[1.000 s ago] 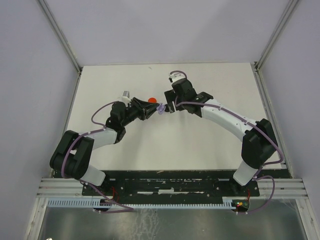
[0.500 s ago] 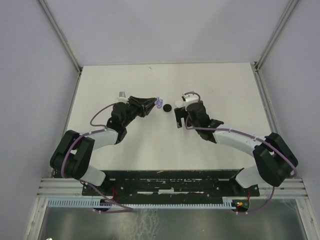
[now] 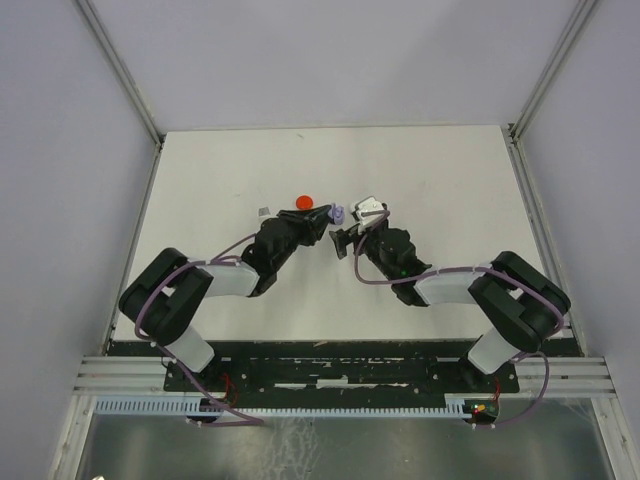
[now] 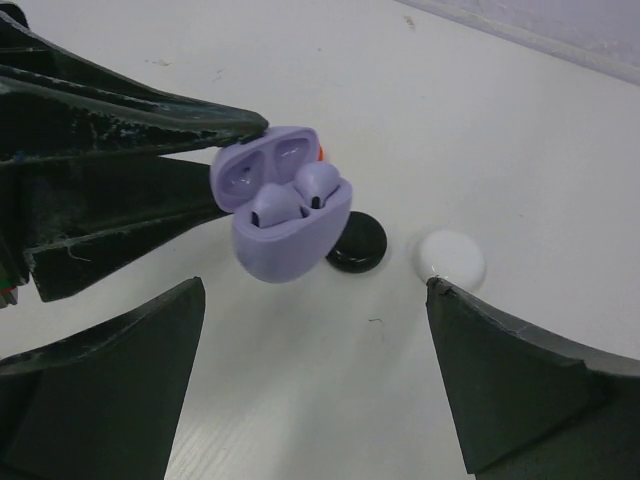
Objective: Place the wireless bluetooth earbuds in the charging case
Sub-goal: Close the charging case.
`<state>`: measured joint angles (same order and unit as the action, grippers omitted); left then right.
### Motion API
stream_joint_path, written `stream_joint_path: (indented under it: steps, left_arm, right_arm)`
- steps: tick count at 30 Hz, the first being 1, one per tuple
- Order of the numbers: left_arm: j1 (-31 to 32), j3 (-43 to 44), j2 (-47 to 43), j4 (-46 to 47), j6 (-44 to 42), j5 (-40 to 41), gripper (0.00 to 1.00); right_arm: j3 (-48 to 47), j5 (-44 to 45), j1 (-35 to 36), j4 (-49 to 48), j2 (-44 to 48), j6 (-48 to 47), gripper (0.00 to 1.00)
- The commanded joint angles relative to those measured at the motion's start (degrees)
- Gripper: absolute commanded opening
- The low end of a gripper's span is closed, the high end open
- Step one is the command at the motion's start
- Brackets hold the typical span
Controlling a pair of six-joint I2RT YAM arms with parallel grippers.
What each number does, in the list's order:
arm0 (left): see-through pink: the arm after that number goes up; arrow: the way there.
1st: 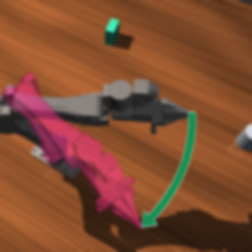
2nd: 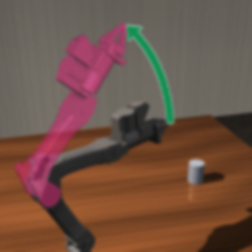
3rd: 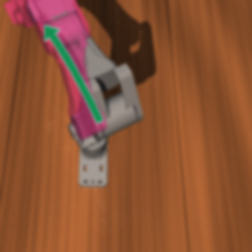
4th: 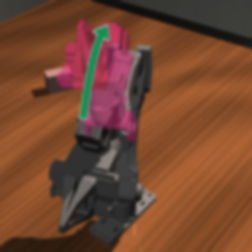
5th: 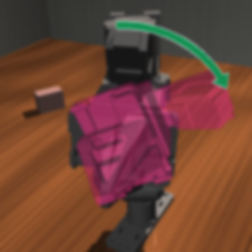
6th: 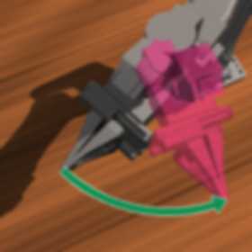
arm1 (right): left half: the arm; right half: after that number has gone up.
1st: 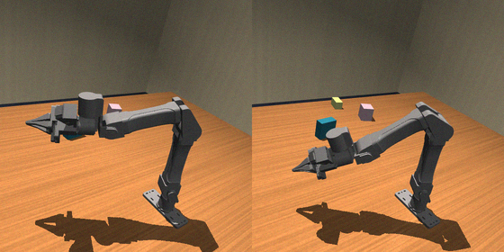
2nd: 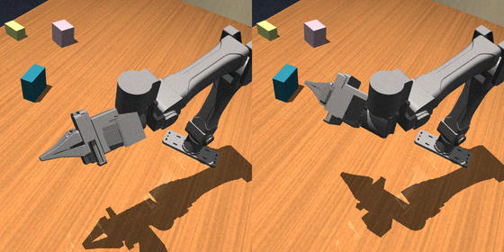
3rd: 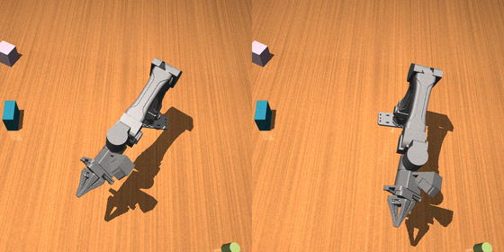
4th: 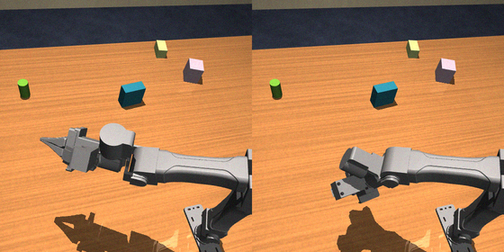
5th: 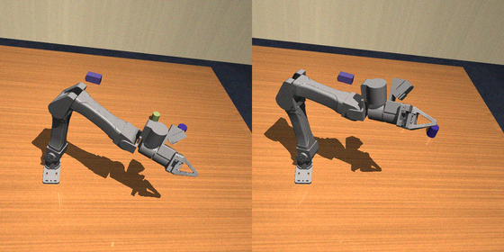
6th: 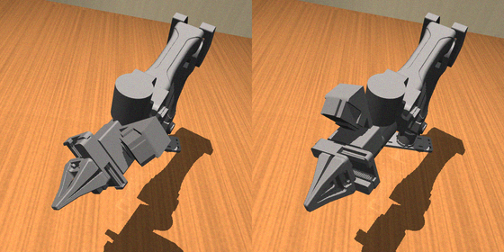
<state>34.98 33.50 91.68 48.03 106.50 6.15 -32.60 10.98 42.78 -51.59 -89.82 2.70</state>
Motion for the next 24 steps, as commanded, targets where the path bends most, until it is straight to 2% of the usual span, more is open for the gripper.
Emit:
stream_joint_path:
  steps: [1, 11, 24]
  left_arm:
    - [1.79, 3.2, 0.94, 2.24, 6.2, 6.18, 0.03]
    - [2.84, 2.41, 0.66, 3.08, 6.45, 5.4, 0.03]
    - [3.1, -2.0, -0.51, 6.26, 6.82, 2.89, 0.03]
  right_arm:
    - [-1.76, -1.55, 1.15, -8.53, -1.7, -2.77, 0.99]
    - [-4.49, 5.3, 1.78, -8.97, -4.74, -7.05, 0.99]
    - [-5.21, 13.3, 1.78, -14.23, -7.16, -13.44, 1.0]
